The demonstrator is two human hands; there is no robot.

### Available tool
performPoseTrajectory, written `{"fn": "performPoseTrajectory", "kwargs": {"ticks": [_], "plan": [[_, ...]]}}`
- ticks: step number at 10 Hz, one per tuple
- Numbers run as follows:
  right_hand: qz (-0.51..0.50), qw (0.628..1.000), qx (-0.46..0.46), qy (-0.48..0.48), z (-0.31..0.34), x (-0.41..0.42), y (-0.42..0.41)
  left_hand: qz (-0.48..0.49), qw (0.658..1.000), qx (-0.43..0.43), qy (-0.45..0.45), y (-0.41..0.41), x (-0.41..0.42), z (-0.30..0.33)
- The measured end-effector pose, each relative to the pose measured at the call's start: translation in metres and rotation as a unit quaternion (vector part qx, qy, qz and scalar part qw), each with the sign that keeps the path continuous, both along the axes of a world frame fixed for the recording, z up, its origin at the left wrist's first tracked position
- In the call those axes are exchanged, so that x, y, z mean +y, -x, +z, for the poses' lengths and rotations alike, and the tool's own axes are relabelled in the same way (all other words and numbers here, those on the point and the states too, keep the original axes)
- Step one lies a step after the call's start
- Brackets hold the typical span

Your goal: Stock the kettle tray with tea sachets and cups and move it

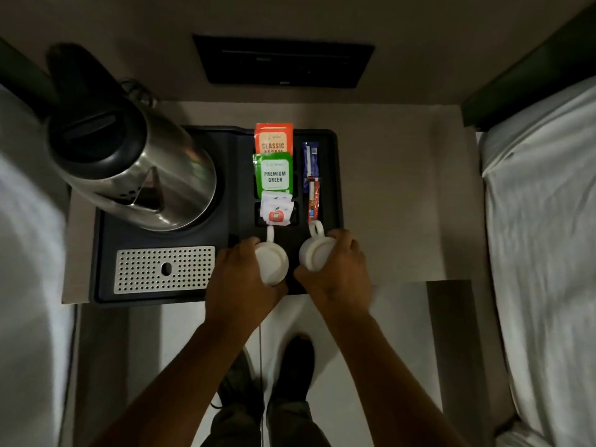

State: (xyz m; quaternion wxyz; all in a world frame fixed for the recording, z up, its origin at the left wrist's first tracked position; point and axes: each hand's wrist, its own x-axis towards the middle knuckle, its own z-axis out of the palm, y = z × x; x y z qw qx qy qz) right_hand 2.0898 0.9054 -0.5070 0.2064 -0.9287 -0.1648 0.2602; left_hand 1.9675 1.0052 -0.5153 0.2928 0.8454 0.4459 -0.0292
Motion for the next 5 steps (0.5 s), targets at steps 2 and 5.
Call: {"fn": "performPoseTrajectory", "kwargs": {"ticks": [2, 5], "plan": [[0.026, 0.997, -0.062, 0.036, -0.011, 0.007, 0.007, 0.009, 0.999, -0.028, -0.017, 0.004, 0.001, -0.014], [0.081, 0.992, -0.011, 0.098, 0.038, 0.014, -0.004, -0.036, 0.999, 0.012, -0.021, 0.008, 0.007, 0.025]]}}
